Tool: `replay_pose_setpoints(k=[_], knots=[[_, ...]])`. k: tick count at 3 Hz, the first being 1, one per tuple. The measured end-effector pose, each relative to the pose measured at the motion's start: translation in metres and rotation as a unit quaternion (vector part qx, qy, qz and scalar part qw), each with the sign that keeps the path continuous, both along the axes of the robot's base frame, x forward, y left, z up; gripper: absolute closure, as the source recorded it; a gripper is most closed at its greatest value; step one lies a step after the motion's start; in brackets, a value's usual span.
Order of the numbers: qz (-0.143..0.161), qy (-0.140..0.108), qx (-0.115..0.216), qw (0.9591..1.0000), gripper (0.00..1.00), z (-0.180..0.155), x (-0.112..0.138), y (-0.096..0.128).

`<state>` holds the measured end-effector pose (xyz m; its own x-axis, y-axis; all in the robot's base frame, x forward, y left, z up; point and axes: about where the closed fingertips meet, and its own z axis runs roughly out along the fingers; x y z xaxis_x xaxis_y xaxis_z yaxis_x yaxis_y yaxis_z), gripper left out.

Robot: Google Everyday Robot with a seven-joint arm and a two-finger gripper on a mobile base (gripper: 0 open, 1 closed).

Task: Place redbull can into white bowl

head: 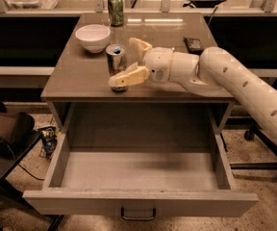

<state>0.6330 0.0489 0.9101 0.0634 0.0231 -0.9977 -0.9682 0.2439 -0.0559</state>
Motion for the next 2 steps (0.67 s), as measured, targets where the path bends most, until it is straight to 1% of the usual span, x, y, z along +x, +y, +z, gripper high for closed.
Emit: replay_pose_setpoints(k=[1, 2], knots=[[0.004, -0.014, -0.035, 0.9993, 0.18, -0.0067, -0.0045, 0.0160], [0.007, -0.015, -0.036, 0.9992, 0.42, -0.0063, -0.0056, 0.0191]])
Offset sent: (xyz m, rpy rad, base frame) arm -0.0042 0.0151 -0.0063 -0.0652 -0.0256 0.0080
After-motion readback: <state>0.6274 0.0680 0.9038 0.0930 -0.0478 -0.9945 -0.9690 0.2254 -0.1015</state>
